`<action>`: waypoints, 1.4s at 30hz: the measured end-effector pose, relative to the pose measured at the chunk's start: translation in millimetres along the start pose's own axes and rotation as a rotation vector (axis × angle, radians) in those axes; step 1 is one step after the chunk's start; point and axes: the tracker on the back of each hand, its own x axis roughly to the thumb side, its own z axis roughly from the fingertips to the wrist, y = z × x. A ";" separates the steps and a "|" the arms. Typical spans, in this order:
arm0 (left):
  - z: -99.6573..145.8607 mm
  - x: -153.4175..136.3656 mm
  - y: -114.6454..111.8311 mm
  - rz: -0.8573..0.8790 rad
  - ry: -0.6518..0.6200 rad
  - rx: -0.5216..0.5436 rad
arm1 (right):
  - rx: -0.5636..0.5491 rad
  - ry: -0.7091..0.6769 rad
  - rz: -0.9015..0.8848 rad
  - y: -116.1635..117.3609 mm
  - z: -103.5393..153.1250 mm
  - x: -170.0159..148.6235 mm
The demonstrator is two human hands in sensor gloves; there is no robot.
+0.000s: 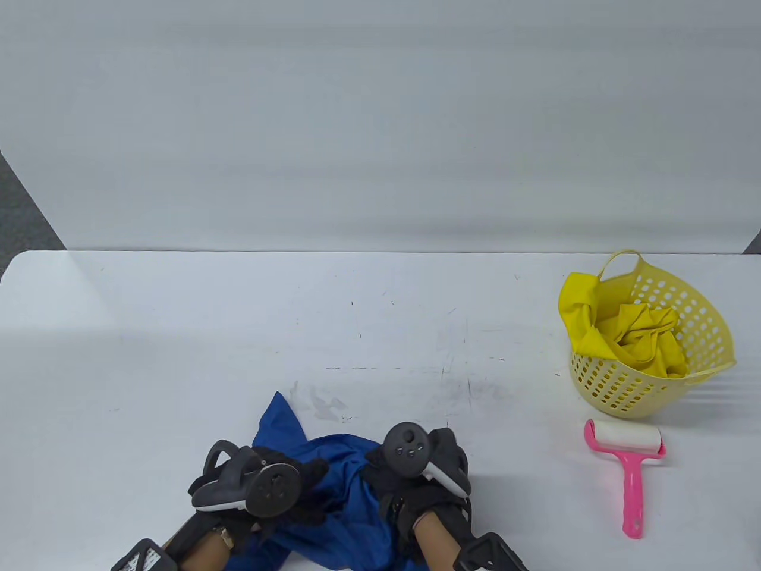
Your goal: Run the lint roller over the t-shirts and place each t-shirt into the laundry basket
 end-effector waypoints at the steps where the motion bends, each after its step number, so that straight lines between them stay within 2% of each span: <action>1: -1.1 1.8 -1.7 -0.007 0.008 -0.011 | 0.006 0.014 -0.137 -0.9 0.9 -3.8; 4: -6.4 6.0 -8.4 -0.056 0.058 -0.005 | 0.071 -0.013 -0.634 5.2 2.4 -9.3; 5: -7.1 6.1 -9.4 -0.059 0.070 0.005 | 0.096 -0.012 -0.738 8.9 2.7 -8.5; 6: -7.1 6.1 -10.4 -0.033 0.081 0.054 | 0.157 -0.016 -0.905 16.6 3.9 -5.4; 8: -4.4 4.9 -10.7 0.047 0.079 0.134 | 0.171 -0.034 -0.958 21.8 6.4 -0.6; 10: -0.7 1.1 -10.6 0.043 0.127 0.183 | 0.108 -0.106 -0.925 14.9 6.9 2.2; 12: 2.5 -13.1 -7.1 0.144 0.168 0.239 | 0.066 -0.216 -0.940 1.8 10.1 6.7; 13: 3.9 -18.9 -5.8 0.203 0.183 0.256 | 0.044 -0.238 -0.923 -3.0 12.1 7.7; 15: 9.1 -37.0 -2.5 0.403 0.219 0.308 | -0.055 -0.279 -0.754 -17.5 18.6 7.8; 16: 12.8 -47.0 -1.5 0.516 0.230 0.336 | -0.142 -0.331 -0.556 -26.8 21.8 8.6; 17: 16.6 -56.4 -0.7 0.621 0.248 0.365 | -0.206 -0.381 -0.282 -34.6 23.9 8.7; 18: 19.6 -62.8 -0.3 0.686 0.273 0.385 | -0.220 -0.422 -0.098 -38.4 24.5 9.3; 19: 22.4 -68.9 0.2 0.749 0.291 0.398 | -0.180 -0.483 0.157 -40.7 24.7 11.7; 20: 26.0 -74.8 0.3 0.819 0.317 0.421 | -0.122 -0.496 0.326 -38.6 25.5 14.1; 22: 30.2 -81.0 0.8 0.931 0.350 0.451 | -0.059 -0.472 0.477 -26.8 25.6 19.0; 25: 34.5 -83.1 3.6 1.051 0.357 0.488 | 0.107 -0.447 0.367 11.2 24.5 34.9; 28: 37.4 -79.7 7.4 1.041 0.362 0.515 | 0.229 -0.387 0.270 42.5 26.6 49.1; 30: 39.4 -76.3 10.8 0.967 0.389 0.540 | 0.159 -0.218 0.138 52.2 34.7 56.2; 31: 39.8 -75.5 11.6 0.942 0.393 0.543 | 0.147 -0.176 0.023 55.6 38.3 59.3; 32: 39.7 -74.9 11.4 0.957 0.393 0.544 | 0.167 -0.212 -0.069 60.8 40.8 65.0; 35: 36.4 -72.4 8.5 1.089 0.376 0.530 | 0.092 -0.246 0.228 68.1 40.9 68.4; 36: 35.5 -71.5 7.8 1.106 0.371 0.523 | 0.059 -0.256 0.266 69.0 39.5 67.1; 38: 34.4 -69.8 6.5 1.113 0.365 0.504 | -0.065 -0.299 0.235 64.6 36.3 62.5; 39: 34.7 -70.0 7.1 1.092 0.368 0.503 | -0.168 -0.381 0.170 57.5 33.3 58.9; 40: 35.5 -71.9 8.7 1.052 0.373 0.506 | -0.213 -0.416 0.122 49.1 31.2 55.3; 42: 38.2 -75.7 12.0 0.969 0.386 0.513 | -0.247 -0.385 0.070 32.2 32.1 47.1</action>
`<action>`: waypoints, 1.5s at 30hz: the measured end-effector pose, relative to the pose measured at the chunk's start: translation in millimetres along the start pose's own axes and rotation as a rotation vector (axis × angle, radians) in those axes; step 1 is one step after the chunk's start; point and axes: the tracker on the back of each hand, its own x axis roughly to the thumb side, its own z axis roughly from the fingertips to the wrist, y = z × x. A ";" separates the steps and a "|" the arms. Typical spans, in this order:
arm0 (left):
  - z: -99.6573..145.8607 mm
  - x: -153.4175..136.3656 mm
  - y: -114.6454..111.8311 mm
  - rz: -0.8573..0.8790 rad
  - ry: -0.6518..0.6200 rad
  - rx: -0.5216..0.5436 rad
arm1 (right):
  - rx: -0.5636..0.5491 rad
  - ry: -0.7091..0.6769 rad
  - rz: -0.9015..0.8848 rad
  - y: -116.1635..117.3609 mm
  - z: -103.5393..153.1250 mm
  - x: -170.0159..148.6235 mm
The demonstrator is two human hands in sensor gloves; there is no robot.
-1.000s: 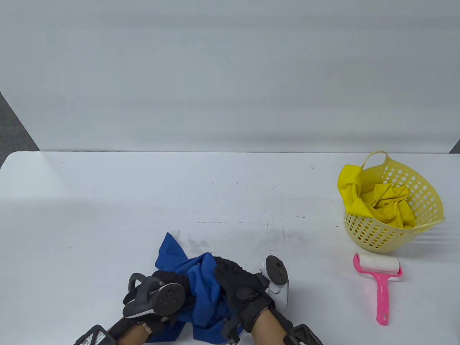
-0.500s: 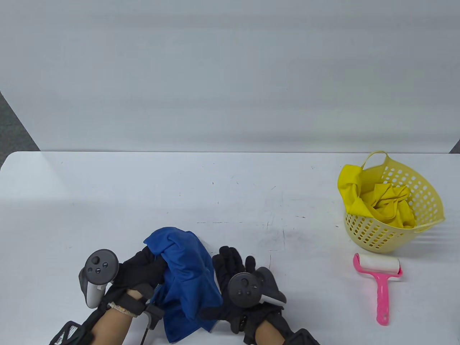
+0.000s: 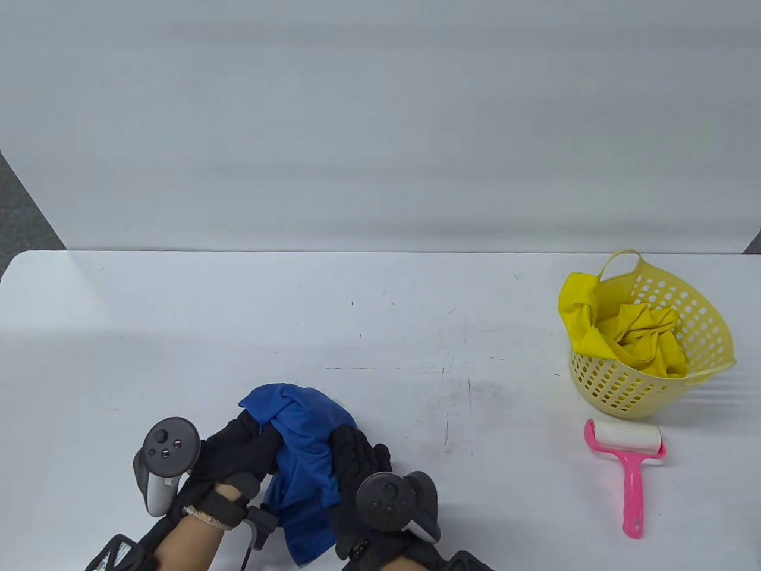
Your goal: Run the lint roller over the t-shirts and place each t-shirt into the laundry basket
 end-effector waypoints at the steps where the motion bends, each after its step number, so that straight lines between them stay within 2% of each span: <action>1: -0.4 0.2 2.3 -0.036 -0.005 0.007 | -0.024 -0.001 -0.025 -6.0 -0.4 -3.9; 5: -4.3 4.5 9.5 -0.259 -0.005 0.006 | -0.180 0.100 -0.202 -48.1 -3.9 -32.2; 6: -5.6 6.9 9.6 -0.326 -0.001 -0.022 | -0.212 0.119 -0.247 -58.5 -3.7 -37.9; 7: -4.6 10.8 9.4 -0.409 -0.048 -0.035 | -0.265 0.136 -0.278 -70.8 -3.0 -43.6; 9: -3.7 21.0 9.4 -0.625 -0.107 -0.002 | -0.387 0.164 -0.249 -98.2 1.7 -54.2; 11: -1.1 25.8 14.3 -0.892 -0.150 0.073 | -0.432 0.164 -0.165 -121.3 6.8 -59.6; 13: -0.3 24.6 23.3 -1.002 -0.150 0.139 | -0.494 0.175 -0.055 -142.1 13.6 -64.0; 17: 2.5 10.8 57.7 -0.885 -0.037 0.283 | -0.637 0.247 0.079 -179.8 33.1 -76.9; 18: 3.7 8.3 65.3 -0.865 -0.017 0.321 | -0.671 0.247 0.143 -185.5 37.1 -78.1; 19: 5.8 4.7 75.9 -0.842 0.011 0.368 | -0.711 0.249 0.282 -193.8 42.9 -79.4; 21: 8.9 0.4 89.7 -0.732 0.040 0.394 | -0.678 0.229 0.463 -200.0 45.7 -78.8; 22: 10.3 0.9 93.0 -0.682 0.037 0.414 | -0.614 0.244 0.602 -198.8 44.3 -76.5; 24: 14.3 8.9 96.5 -0.709 0.005 0.477 | -0.559 0.262 0.763 -194.1 40.1 -70.6; 25: 17.4 14.0 98.9 -0.725 -0.039 0.515 | -0.560 0.265 0.793 -193.7 38.9 -66.8; 27: 23.1 21.6 106.3 -0.679 -0.092 0.571 | -0.614 0.264 0.735 -198.0 40.2 -59.9; 28: 26.2 24.7 112.0 -0.594 -0.113 0.591 | -0.636 0.259 0.667 -202.1 41.8 -55.3; 30: 29.2 26.0 120.1 -0.422 -0.136 0.601 | -0.611 0.270 0.604 -206.5 43.0 -45.8; 31: 28.5 24.6 121.2 -0.344 -0.165 0.580 | -0.587 0.247 0.595 -206.6 44.0 -41.2; 32: 26.8 20.8 120.0 -0.248 -0.164 0.556 | -0.596 0.169 0.569 -206.1 44.6 -35.5; 33: 23.6 16.2 117.4 -0.199 -0.171 0.501 | -0.642 0.099 0.501 -204.7 43.7 -33.3; 35: 14.2 8.0 107.8 -0.186 -0.183 0.376 | -0.656 0.073 0.269 -196.0 39.3 -36.0; 36: 6.9 3.5 99.8 -0.227 -0.138 0.265 | -0.578 0.090 0.178 -188.9 32.6 -39.9; 37: 1.2 -0.8 90.3 -0.283 -0.076 0.165 | -0.439 0.133 0.124 -179.6 24.8 -44.9; 38: -4.1 -6.2 76.1 -0.360 -0.060 0.070 | -0.224 0.184 0.101 -165.7 16.0 -50.9; 39: -8.7 -9.1 64.1 -0.418 -0.058 0.007 | -0.093 0.209 0.128 -154.4 10.0 -54.8; 41: -15.3 -13.9 35.1 -0.643 0.028 -0.132 | -0.012 0.246 0.398 -125.1 -1.5 -64.1; 43: -17.5 -15.3 11.4 -0.839 0.020 -0.217 | 0.084 0.240 0.597 -105.0 -10.1 -69.9; 45: -19.9 -17.6 -13.2 -0.980 0.007 -0.289 | 0.192 0.276 0.683 -86.3 -19.3 -77.6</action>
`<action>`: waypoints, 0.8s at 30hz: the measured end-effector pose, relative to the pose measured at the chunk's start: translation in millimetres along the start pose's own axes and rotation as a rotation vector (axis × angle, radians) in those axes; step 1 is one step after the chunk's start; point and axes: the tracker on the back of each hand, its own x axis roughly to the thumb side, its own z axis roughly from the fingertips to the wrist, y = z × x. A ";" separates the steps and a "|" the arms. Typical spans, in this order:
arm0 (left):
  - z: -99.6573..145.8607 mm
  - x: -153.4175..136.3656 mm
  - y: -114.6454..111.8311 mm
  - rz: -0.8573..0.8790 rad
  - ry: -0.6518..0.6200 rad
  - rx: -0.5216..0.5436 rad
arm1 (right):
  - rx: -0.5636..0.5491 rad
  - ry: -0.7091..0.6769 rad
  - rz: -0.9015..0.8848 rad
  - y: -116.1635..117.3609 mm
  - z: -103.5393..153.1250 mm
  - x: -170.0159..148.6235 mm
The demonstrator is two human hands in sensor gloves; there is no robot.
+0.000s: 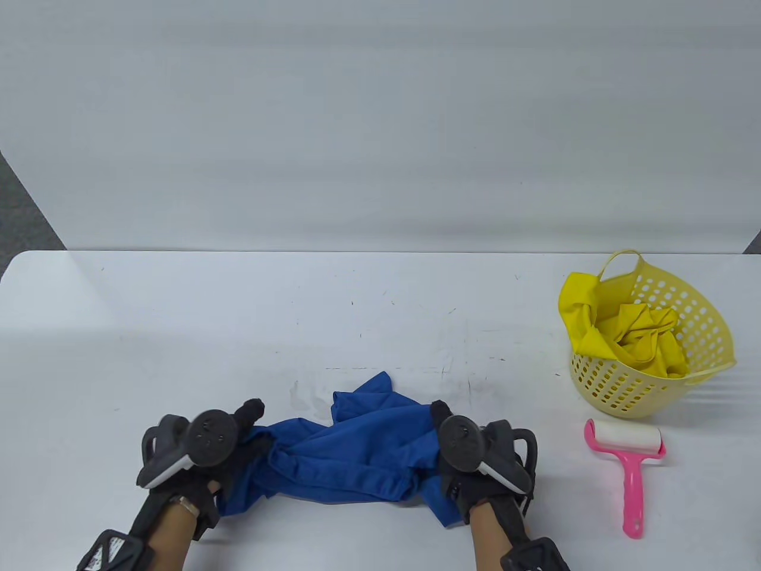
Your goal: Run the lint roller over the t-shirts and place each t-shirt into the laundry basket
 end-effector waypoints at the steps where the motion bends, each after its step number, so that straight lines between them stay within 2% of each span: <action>1: -3.3 5.7 -4.6 -0.031 -0.002 -0.032 | 0.053 0.014 -0.006 5.8 -4.4 1.6; 4: -14.0 19.0 -17.1 -0.088 -0.012 -0.114 | 0.356 0.097 -0.064 27.4 -16.1 1.2; 7: -22.8 25.0 -28.0 -0.179 0.019 -0.222 | 0.407 0.090 -0.061 45.2 -23.2 -2.7; 9: -24.8 25.3 -34.8 -0.212 0.051 -0.267 | 0.420 0.113 -0.107 48.9 -26.5 -5.7; 11: -26.8 22.2 -40.6 -0.177 0.039 -0.302 | 0.443 0.155 -0.140 51.3 -28.8 -8.5; 13: -28.0 16.9 -44.2 -0.120 0.070 -0.342 | 0.437 0.179 -0.167 51.4 -30.0 -10.1; 15: -27.5 15.5 -43.6 -0.068 0.061 -0.322 | 0.321 0.199 -0.187 46.1 -29.0 -10.1; 16: -27.3 16.5 -41.4 -0.064 0.062 -0.297 | 0.221 0.194 -0.172 45.0 -27.5 -7.8; 21: -18.6 24.6 -36.9 -0.090 0.041 -0.218 | 0.224 0.089 -0.006 39.2 -19.7 10.2; 24: -5.0 21.7 -14.6 -0.174 0.053 -0.075 | 0.212 0.030 -0.101 8.8 -3.8 8.3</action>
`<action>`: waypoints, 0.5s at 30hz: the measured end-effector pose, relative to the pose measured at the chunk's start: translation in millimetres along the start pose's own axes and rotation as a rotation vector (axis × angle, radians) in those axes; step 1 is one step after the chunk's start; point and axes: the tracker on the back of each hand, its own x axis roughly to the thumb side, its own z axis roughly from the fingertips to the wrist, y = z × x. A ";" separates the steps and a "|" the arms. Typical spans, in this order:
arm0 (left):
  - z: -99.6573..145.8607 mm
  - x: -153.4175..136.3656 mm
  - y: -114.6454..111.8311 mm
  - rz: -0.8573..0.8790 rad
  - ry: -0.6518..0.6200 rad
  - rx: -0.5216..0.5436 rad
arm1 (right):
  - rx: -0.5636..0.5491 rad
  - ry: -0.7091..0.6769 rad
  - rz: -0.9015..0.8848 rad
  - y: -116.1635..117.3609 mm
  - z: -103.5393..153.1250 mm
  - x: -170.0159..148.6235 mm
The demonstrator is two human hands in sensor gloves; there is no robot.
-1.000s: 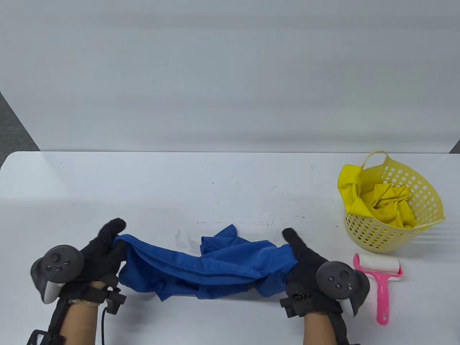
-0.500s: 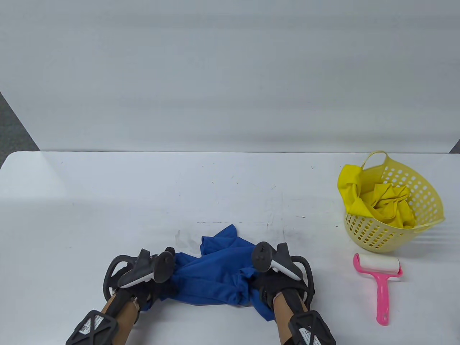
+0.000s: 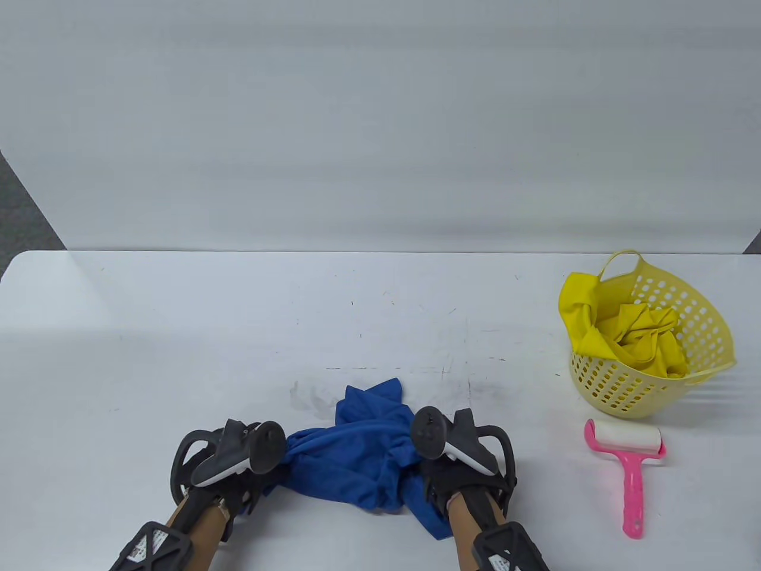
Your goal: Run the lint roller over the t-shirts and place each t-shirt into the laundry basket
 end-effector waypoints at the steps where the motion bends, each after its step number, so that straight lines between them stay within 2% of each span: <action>1: 8.5 -6.9 14.5 0.027 0.005 0.068 | -0.040 -0.030 -0.082 -16.4 11.8 -2.4; 3: 29.2 -19.2 43.1 0.181 -0.026 0.178 | -0.105 -0.081 -0.220 -43.1 33.5 -6.6; 5: 54.2 -29.6 75.5 0.324 -0.120 0.285 | -0.148 -0.141 -0.284 -65.1 56.3 -8.9; 8: 79.8 -38.6 109.5 0.361 -0.222 0.338 | -0.133 -0.254 -0.355 -88.7 88.4 -7.1; 9: 81.8 -39.5 114.1 0.342 -0.240 0.313 | -0.121 -0.280 -0.370 -92.8 94.9 -5.5; 10: 81.1 -40.3 117.4 0.308 -0.262 0.222 | -0.106 -0.311 -0.369 -97.0 101.0 -3.1; 12: 72.5 -39.6 114.9 0.286 -0.250 0.108 | -0.048 -0.309 -0.346 -97.2 100.1 0.4; 15: 36.8 -38.6 103.7 0.226 -0.147 0.014 | 0.000 -0.175 -0.203 -91.7 73.2 7.5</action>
